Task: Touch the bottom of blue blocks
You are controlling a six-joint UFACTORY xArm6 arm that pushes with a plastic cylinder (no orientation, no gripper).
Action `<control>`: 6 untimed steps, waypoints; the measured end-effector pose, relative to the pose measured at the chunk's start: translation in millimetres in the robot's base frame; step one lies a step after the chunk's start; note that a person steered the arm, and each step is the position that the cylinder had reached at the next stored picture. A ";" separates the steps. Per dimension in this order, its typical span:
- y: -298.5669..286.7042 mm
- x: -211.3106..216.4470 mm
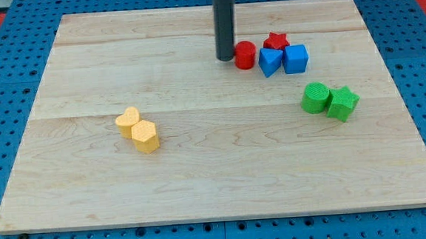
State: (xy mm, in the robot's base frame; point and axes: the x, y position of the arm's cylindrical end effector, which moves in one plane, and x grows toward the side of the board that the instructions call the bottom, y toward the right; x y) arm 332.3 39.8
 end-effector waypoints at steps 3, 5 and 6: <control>0.7 17.8; -0.7 40.4; 19.9 43.8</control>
